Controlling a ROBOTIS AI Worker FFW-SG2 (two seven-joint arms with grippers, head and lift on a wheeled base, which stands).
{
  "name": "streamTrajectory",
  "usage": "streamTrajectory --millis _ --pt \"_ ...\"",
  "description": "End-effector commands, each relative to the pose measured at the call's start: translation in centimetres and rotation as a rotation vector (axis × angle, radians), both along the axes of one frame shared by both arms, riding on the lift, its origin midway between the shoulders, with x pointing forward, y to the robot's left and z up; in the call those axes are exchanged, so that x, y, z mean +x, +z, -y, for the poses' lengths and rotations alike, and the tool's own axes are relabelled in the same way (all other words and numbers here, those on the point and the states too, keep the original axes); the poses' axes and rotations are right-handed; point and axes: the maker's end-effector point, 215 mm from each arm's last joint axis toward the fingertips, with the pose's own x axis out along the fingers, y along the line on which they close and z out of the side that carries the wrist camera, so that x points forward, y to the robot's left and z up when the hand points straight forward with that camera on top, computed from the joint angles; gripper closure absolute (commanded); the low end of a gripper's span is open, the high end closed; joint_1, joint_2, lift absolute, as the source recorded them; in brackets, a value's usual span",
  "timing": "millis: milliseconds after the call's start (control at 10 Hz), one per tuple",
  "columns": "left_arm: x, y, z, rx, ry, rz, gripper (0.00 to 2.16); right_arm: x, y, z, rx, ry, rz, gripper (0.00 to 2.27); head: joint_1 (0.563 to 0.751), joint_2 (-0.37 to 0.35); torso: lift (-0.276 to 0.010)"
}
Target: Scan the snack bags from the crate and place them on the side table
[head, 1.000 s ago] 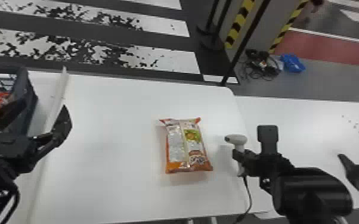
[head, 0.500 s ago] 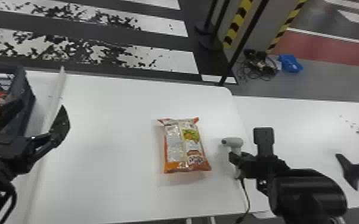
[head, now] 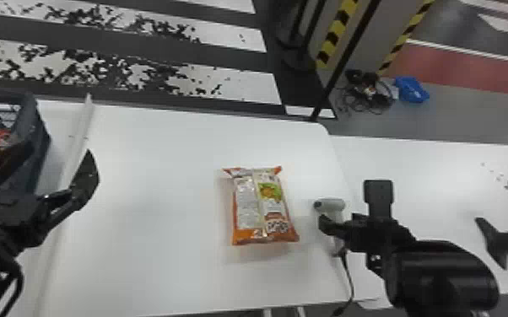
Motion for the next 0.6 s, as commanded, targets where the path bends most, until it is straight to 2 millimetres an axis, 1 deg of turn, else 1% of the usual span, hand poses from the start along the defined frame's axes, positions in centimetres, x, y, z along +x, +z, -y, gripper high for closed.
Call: streamTrajectory --millis 0,100,300,400,500 --pt "0.0 0.0 0.0 0.000 0.000 -0.001 0.09 0.0 2.0 -0.6 0.033 0.004 0.045 0.08 0.695 -0.285 -0.050" --pt "0.0 0.1 0.0 0.000 0.000 0.001 0.09 -0.1 3.0 -1.2 0.072 0.011 0.066 0.08 0.695 -0.283 -0.050" --pt "0.0 0.2 0.1 0.000 -0.002 0.001 0.09 -0.2 4.5 -3.2 0.142 0.046 0.086 0.09 0.695 -0.267 -0.050" --pt "0.0 0.2 0.1 0.000 0.001 -0.001 0.08 -0.4 5.1 -4.5 0.148 0.069 0.091 0.09 0.695 -0.256 -0.050" --pt "0.0 0.1 0.2 -0.002 0.006 -0.004 0.08 -0.8 5.2 -6.3 0.178 0.103 0.075 0.09 0.695 -0.244 -0.050"
